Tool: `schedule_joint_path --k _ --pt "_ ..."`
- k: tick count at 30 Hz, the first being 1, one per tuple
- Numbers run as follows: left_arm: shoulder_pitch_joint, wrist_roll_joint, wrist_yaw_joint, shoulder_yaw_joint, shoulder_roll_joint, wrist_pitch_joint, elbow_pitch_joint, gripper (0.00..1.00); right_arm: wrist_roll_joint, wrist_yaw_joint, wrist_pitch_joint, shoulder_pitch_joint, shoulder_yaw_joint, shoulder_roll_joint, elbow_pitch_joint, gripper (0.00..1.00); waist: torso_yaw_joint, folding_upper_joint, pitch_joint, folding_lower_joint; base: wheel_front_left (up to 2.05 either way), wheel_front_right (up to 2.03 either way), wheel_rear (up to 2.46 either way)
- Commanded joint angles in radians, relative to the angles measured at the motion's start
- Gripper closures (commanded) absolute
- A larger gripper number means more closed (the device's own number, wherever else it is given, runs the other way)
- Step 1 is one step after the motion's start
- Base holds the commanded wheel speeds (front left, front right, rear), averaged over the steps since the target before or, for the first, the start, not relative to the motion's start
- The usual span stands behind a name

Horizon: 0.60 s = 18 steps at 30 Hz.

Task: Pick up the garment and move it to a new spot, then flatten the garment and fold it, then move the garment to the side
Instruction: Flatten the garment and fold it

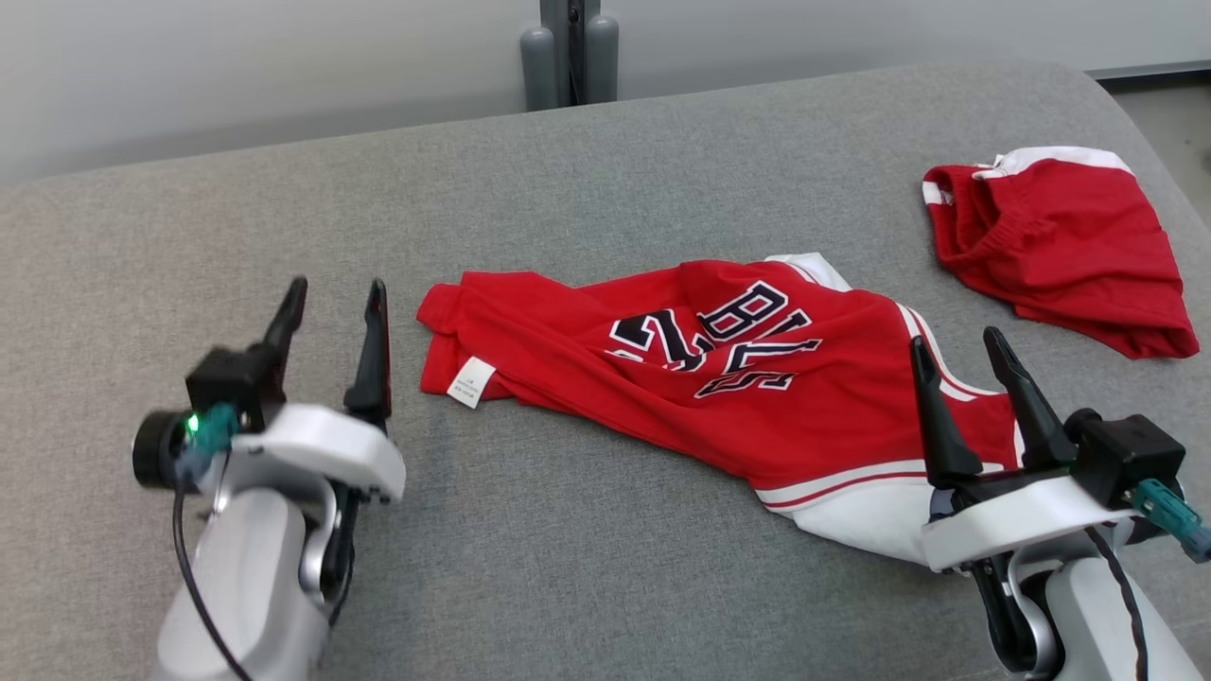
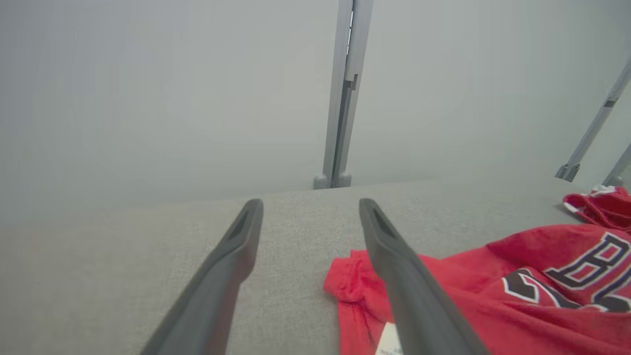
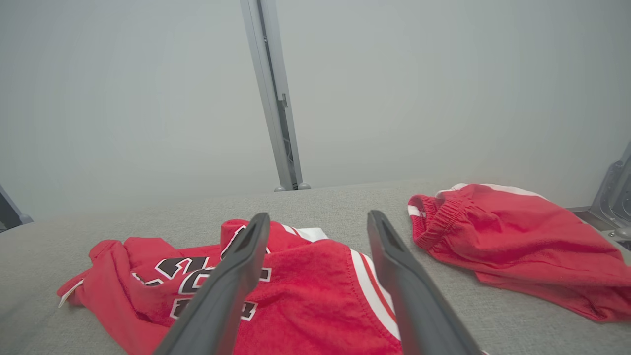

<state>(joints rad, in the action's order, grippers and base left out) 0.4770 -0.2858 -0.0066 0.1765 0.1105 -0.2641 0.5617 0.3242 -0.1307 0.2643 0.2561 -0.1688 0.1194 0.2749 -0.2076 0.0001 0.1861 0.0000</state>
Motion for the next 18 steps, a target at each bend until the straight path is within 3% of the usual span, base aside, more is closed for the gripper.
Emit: schedule_joint_path --k 1,10,18 --pt "-0.049 0.016 -0.003 -0.021 -0.006 0.0 -0.046 0.0 -0.005 0.0 0.0 -0.015 0.007 0.011 -0.01 0.0 0.003 -0.0001 -0.006 0.0 0.0 0.0 0.0" --pt "-0.253 0.061 -0.02 -0.088 -0.051 0.0 -0.235 0.0 -0.014 0.0 0.0 -0.077 0.038 0.012 -0.01 0.0 0.003 -0.0001 -0.019 0.0 0.0 0.0 0.0" --pt "-0.29 0.056 -0.018 -0.079 -0.057 0.0 -0.291 0.0 -0.017 0.0 0.0 -0.072 0.033 0.004 -0.018 0.0 -0.009 -0.0001 -0.025 0.0 0.0 0.0 0.0"
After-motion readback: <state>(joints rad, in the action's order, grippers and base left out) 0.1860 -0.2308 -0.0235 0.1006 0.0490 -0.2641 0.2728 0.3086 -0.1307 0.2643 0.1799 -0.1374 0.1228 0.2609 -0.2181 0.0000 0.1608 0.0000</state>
